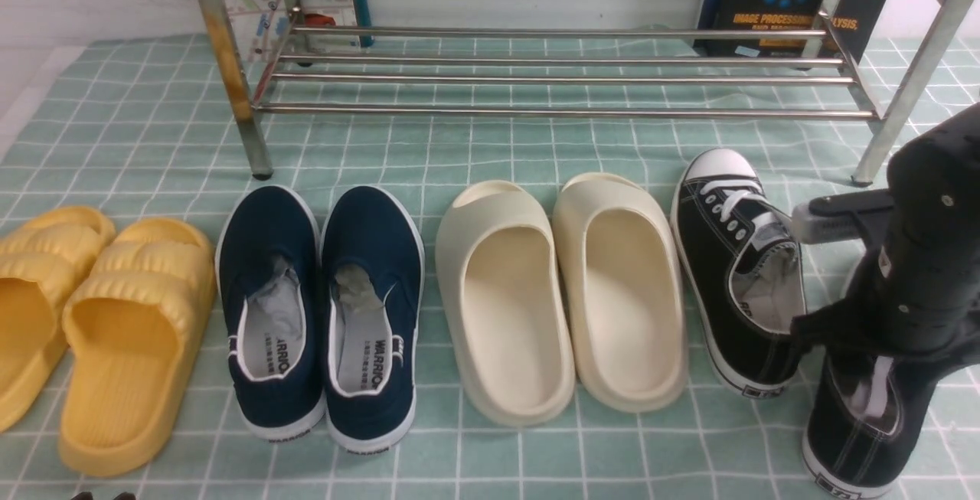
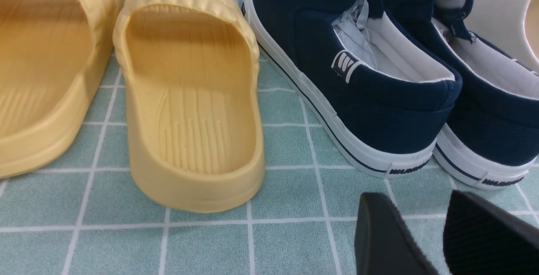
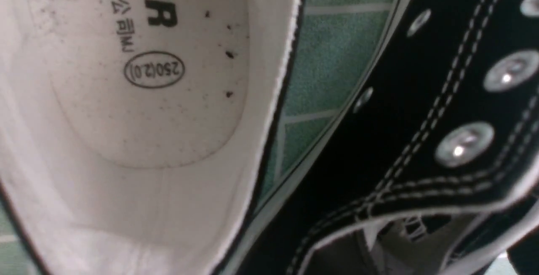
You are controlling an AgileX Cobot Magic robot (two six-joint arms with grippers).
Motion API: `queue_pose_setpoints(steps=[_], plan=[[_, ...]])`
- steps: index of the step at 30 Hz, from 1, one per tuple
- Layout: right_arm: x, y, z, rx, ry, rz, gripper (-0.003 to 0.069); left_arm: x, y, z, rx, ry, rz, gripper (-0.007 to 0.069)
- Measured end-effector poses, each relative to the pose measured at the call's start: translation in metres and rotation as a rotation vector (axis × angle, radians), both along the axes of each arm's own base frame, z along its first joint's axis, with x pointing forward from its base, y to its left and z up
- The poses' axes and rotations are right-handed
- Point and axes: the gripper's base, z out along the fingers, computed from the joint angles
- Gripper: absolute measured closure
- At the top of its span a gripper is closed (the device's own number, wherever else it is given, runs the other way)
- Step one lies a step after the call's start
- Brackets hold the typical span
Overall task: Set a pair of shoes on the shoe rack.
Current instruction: Use the right arm to grab the shoe closest to it
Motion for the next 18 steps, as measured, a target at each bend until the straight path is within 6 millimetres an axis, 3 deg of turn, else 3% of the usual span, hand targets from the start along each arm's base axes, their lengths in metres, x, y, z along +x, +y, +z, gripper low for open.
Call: queue_pose_setpoints(steps=[5, 8, 12, 14, 15, 16, 18], plan=[[0.001, -0.007, -0.001, -0.075, -0.016, 0.015, 0.0169, 0.0, 0.0, 0.0, 0.0, 0.0, 0.0, 0.0386], [0.0, -0.013, -0.011, -0.109, -0.014, -0.005, 0.0216, 0.0, 0.0, 0.0, 0.0, 0.0, 0.0, 0.0386], [0.003, -0.015, -0.017, -0.109, -0.02, -0.021, 0.0388, 0.0, 0.0, 0.0, 0.0, 0.0, 0.0, 0.0386], [0.003, -0.016, -0.017, -0.111, -0.021, -0.02, 0.044, 0.0, 0.0, 0.0, 0.0, 0.0, 0.0, 0.0386], [0.002, -0.016, -0.016, -0.115, -0.018, -0.011, 0.0539, 0.0, 0.0, 0.0, 0.0, 0.0, 0.0, 0.0386], [0.002, -0.017, -0.016, -0.119, -0.017, -0.006, 0.058, 0.0, 0.0, 0.0, 0.0, 0.0, 0.0, 0.0386], [-0.001, -0.018, -0.01, -0.117, -0.018, 0.008, 0.062, 0.0, 0.0, 0.0, 0.0, 0.0, 0.0, 0.0386]])
